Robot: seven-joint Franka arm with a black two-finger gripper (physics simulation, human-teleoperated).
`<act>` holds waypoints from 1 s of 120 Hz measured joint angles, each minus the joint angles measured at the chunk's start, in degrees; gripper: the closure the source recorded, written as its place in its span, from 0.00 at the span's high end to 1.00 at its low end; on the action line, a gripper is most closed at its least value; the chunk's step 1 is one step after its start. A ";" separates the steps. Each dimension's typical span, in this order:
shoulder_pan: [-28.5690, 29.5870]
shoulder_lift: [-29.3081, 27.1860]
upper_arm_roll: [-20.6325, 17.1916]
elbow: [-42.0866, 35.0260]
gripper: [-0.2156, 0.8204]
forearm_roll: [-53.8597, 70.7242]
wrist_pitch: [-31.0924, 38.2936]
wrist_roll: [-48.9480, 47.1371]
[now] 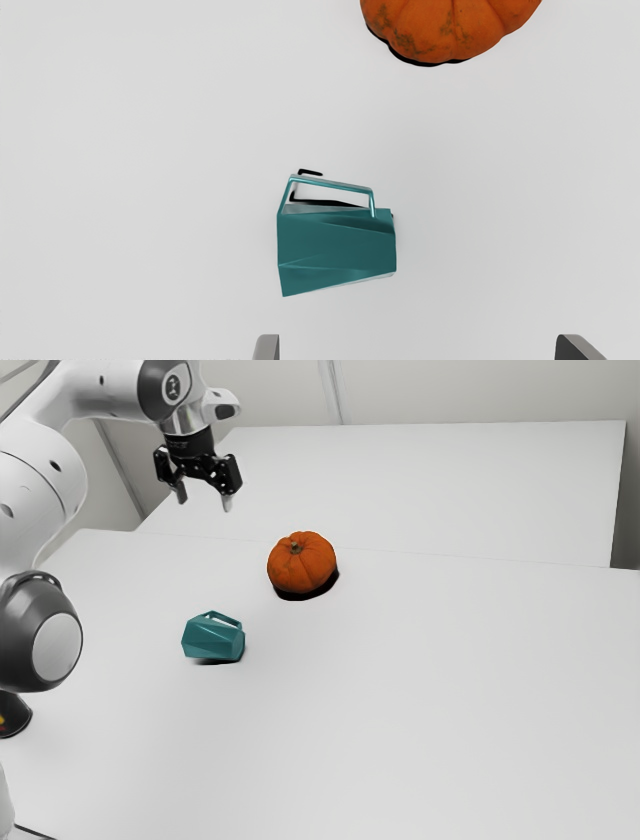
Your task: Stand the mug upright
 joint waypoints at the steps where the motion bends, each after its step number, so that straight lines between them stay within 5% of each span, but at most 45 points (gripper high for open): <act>1: 0.03 0.00 0.00 -0.01 0.79 0.00 0.00 0.00; 24: 0.60 -1.25 0.04 -0.93 0.79 -0.17 -0.36 0.11; 54: 1.44 -10.84 -0.27 -21.12 0.79 -2.34 2.61 0.15; 87: 1.45 -12.33 8.31 -32.93 0.79 -8.68 10.48 5.19; 120: 2.52 -9.43 10.92 -38.23 0.79 -18.62 21.25 15.05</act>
